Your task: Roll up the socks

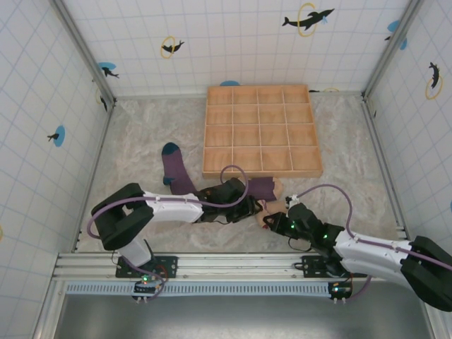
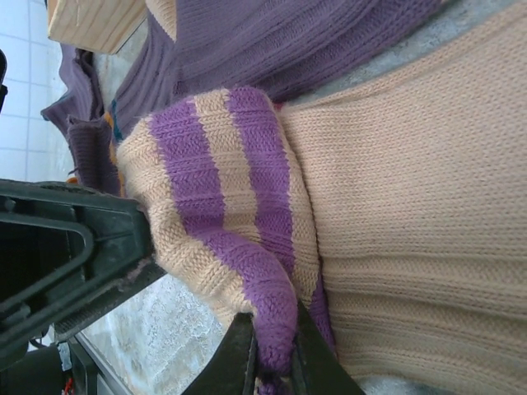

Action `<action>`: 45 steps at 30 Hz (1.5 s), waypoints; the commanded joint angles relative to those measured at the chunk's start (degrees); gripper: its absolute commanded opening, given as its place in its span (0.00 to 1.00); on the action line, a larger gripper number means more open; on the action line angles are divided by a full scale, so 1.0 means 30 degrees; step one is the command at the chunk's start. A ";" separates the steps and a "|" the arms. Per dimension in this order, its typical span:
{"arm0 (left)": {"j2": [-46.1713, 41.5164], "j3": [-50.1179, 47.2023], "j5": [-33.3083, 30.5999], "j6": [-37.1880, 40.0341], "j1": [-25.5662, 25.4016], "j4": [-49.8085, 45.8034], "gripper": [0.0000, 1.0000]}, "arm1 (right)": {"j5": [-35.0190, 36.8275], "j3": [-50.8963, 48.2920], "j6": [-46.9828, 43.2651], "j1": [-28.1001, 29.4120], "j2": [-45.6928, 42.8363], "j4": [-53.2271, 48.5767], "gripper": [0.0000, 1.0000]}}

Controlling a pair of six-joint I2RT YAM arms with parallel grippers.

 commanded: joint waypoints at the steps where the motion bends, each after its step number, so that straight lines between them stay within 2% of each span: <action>1: 0.0668 0.0638 0.0157 0.0619 -0.0162 0.0350 0.59 | 0.1487 -0.1390 0.0659 0.0070 0.0793 -0.7667 0.00; 12: 0.2025 0.1126 -0.0150 0.0751 -0.0192 0.0438 0.51 | 0.1747 -0.1002 0.1175 0.0114 0.1041 -0.9203 0.00; 17: 0.2901 0.1490 0.0186 0.1011 -0.0221 0.0124 0.41 | 0.1670 -0.1001 0.0953 0.0074 0.0631 -0.9299 0.00; 21: 0.3818 0.2374 0.0995 0.1292 -0.0221 -0.1004 0.24 | 0.1630 -0.0762 0.0410 -0.0058 0.0307 -0.9067 0.13; 27: 0.3689 0.2997 0.0364 0.2084 -0.0192 -0.2886 0.00 | 0.2061 0.0556 -0.1220 -0.0307 -0.0393 -0.9082 0.36; 31: 0.3139 0.2976 -0.0061 0.2606 -0.0055 -0.3513 0.00 | 0.2350 0.2695 -0.3429 -0.0384 -0.0645 -0.9724 0.47; 37: 0.1986 0.2179 0.0818 0.3167 0.0801 -0.2895 0.00 | 0.4124 0.7423 -0.6757 -0.0506 -0.0087 -1.3623 0.55; 40: 0.1297 0.1975 0.0889 0.3655 0.1063 -0.3059 0.00 | 0.5056 0.8875 -0.7966 -0.1114 0.0062 -1.5331 0.57; 45: 0.0548 0.1309 0.1491 0.3873 0.1354 -0.2534 0.00 | 0.4756 0.9082 -0.9073 -0.3208 0.0454 -1.6481 0.59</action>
